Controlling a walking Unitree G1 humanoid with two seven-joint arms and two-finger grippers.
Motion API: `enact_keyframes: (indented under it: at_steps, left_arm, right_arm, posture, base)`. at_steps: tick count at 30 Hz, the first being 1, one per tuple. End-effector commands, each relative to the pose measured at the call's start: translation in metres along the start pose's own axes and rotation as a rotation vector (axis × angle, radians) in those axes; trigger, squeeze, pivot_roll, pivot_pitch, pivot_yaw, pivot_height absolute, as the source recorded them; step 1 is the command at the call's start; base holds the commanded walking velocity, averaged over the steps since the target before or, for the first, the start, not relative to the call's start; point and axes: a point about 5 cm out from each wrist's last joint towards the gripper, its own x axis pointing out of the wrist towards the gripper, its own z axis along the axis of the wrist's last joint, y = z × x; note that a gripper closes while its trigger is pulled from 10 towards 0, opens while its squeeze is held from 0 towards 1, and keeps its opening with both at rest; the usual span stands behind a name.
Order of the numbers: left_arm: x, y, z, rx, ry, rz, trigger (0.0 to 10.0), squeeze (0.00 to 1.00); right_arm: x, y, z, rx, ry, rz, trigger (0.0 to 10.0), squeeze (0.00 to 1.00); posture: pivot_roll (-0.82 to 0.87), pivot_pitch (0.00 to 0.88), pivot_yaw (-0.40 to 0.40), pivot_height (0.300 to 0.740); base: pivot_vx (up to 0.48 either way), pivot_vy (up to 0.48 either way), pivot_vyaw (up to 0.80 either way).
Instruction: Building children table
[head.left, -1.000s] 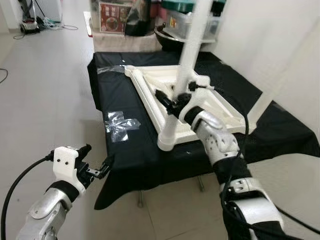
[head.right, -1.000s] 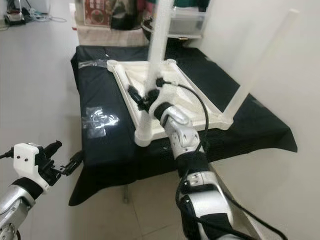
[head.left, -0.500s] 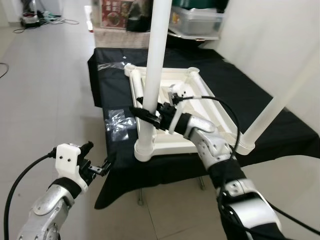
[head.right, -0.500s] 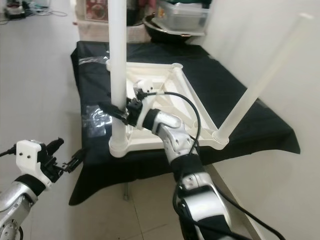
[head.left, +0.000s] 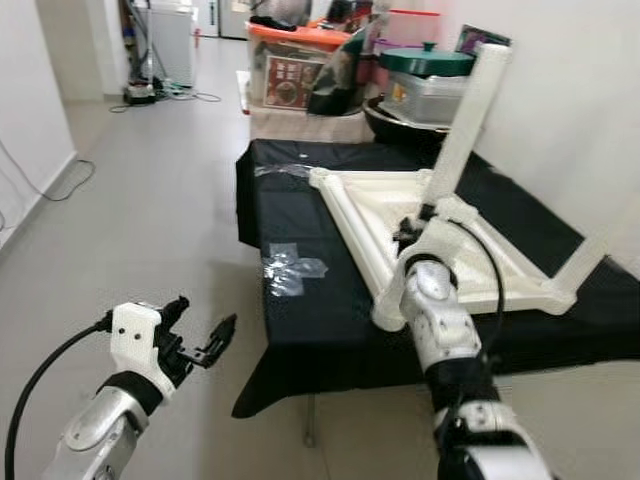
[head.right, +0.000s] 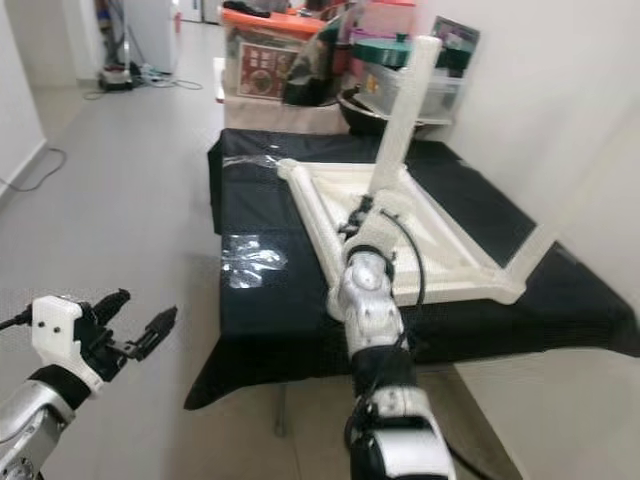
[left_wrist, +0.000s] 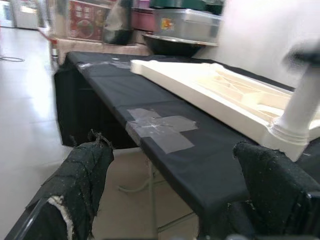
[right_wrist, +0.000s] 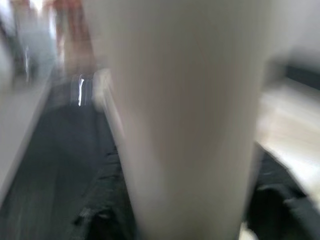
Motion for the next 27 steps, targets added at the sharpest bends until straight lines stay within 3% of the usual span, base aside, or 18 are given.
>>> enact_keyframes:
  at_steps: [1,2,3,4,5,6,7,8,11,17,18,19,22,24,26,27]
  left_arm:
    - [0.002,-0.002,-0.003,-0.004,0.014,-0.018,10.0,0.00]
    - [0.003,-0.001,-0.003,-0.005,0.014,-0.016,10.0,0.00]
    - [0.003,-0.001,-0.003,-0.005,0.014,-0.016,10.0,0.00]
    - [0.003,-0.001,-0.003,-0.005,0.012,-0.015,10.0,0.00]
    - [0.003,-0.001,-0.003,-0.006,0.012,-0.015,10.0,0.00]
    - [0.004,-0.001,-0.003,-0.007,0.011,-0.015,10.0,0.00]
    - [0.004,-0.001,-0.003,-0.007,0.011,-0.015,10.0,0.00]
    - [0.004,-0.001,-0.003,-0.007,0.010,-0.015,10.0,0.00]
    - [0.006,-0.001,-0.003,-0.007,0.008,-0.014,10.0,0.00]
    - [0.006,-0.001,-0.003,-0.007,0.008,-0.011,10.0,0.00]
    - [0.006,-0.001,-0.003,-0.006,0.008,-0.009,10.0,0.00]
    - [0.005,-0.001,-0.003,-0.005,0.007,-0.006,10.0,0.00]
    - [0.005,-0.001,-0.003,-0.005,0.007,-0.006,10.0,0.00]
    - [0.004,-0.001,-0.003,-0.005,0.006,-0.003,10.0,0.00]
    - [0.004,-0.001,-0.003,-0.005,0.006,-0.003,10.0,0.00]
    - [0.004,-0.001,-0.003,-0.006,0.005,-0.005,10.0,0.00]
  right_arm:
    - [-0.001,0.030,0.006,0.038,0.005,0.306,10.0,1.00]
    - [-0.004,0.045,0.023,0.089,-0.047,0.530,10.0,1.00]
    - [-0.004,0.045,0.023,0.089,-0.047,0.530,10.0,1.00]
    - [-0.010,0.055,0.039,0.120,-0.115,0.768,10.0,0.00]
    - [-0.016,0.060,0.050,0.132,-0.157,0.899,10.0,0.00]
    - [-0.015,0.058,0.052,0.070,-0.181,0.987,10.0,0.00]
    - [-0.015,0.058,0.052,0.070,-0.181,0.987,10.0,0.00]
    - [-0.012,0.057,0.052,0.011,-0.182,1.032,10.0,0.00]
    - [-0.005,0.060,0.049,-0.090,-0.168,1.061,10.0,0.00]
    - [-0.005,0.069,0.050,-0.098,-0.172,1.046,10.0,0.00]
    - [0.003,0.070,0.050,-0.083,-0.161,0.926,0.0,0.00]
    - [0.016,0.060,0.049,-0.090,-0.124,0.648,0.0,0.00]
    - [0.016,0.060,0.049,-0.090,-0.124,0.648,0.0,0.00]
    - [0.031,0.018,0.033,-0.009,0.014,0.089,0.0,0.00]
    - [0.031,0.018,0.033,-0.009,0.014,0.089,0.0,0.00]
    - [0.029,0.000,0.018,0.006,0.072,-0.084,0.0,0.00]
  posture:
    - [0.15,0.000,-0.135,0.740]
    - [0.15,0.000,-0.134,0.740]
    - [0.15,0.000,-0.134,0.740]
    - [0.15,0.000,-0.135,0.740]
    - [0.15,0.000,-0.135,0.740]
    - [0.16,0.000,-0.142,0.740]
    - [0.16,0.000,-0.142,0.740]
    - [0.17,0.000,-0.148,0.740]
    - [0.18,0.000,-0.153,0.740]
    - [0.18,0.000,-0.156,0.740]
    - [0.19,0.000,-0.161,0.740]
    - [0.20,0.000,-0.165,0.740]
    - [0.20,0.000,-0.165,0.740]
    - [0.19,0.000,-0.159,0.740]
    - [0.19,0.000,-0.159,0.740]
    - [0.18,0.000,-0.154,0.740]
  base:
    - [0.000,0.000,0.00]
    - [0.000,0.000,0.00]
    - [0.000,0.000,0.00]
    - [0.000,0.000,0.00]
    - [0.000,0.000,0.00]
    - [0.000,0.000,0.00]
    - [0.000,0.000,0.00]
    - [0.000,0.000,0.00]
    - [0.000,0.000,0.00]
    - [0.000,0.000,0.00]
    - [0.000,0.000,0.00]
    - [0.000,0.000,0.00]
    - [0.000,0.000,0.00]
    - [0.000,0.000,0.00]
    - [0.000,0.000,0.00]
    - [0.000,0.000,0.00]
